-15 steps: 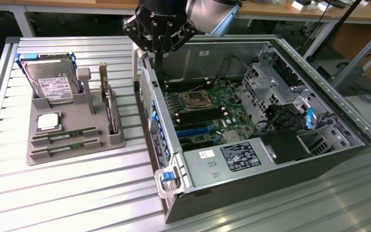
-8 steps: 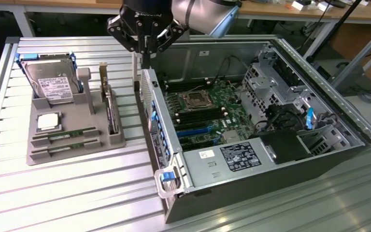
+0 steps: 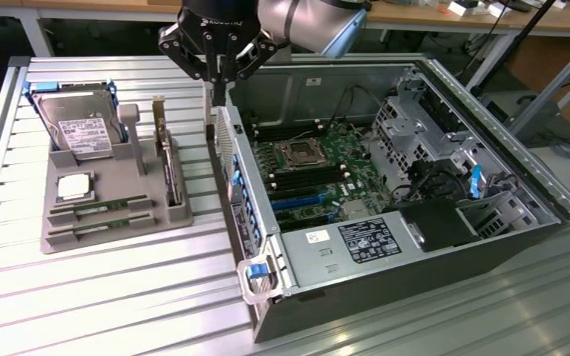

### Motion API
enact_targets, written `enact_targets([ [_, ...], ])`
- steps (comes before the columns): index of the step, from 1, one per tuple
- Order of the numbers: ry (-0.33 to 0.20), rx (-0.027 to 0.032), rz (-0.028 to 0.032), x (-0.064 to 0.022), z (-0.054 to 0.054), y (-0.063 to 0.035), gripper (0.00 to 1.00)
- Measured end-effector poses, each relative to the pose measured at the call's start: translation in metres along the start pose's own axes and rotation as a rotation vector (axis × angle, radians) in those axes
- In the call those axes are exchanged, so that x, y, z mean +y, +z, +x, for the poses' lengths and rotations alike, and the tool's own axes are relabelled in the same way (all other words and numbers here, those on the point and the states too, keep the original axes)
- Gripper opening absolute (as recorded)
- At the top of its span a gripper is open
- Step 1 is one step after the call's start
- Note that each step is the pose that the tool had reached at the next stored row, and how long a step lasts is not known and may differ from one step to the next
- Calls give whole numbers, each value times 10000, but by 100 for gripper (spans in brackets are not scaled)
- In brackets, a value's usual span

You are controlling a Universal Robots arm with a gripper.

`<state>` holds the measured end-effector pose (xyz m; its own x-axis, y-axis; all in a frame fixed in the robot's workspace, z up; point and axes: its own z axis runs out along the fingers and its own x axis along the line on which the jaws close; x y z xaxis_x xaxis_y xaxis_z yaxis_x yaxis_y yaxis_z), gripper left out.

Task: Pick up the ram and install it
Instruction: 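Reach for the ram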

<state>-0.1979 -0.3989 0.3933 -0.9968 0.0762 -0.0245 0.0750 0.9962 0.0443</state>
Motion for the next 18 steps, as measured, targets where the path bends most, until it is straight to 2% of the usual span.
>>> enact_targets([
  [18,1,-1,0,-18,239,-6,11],
])
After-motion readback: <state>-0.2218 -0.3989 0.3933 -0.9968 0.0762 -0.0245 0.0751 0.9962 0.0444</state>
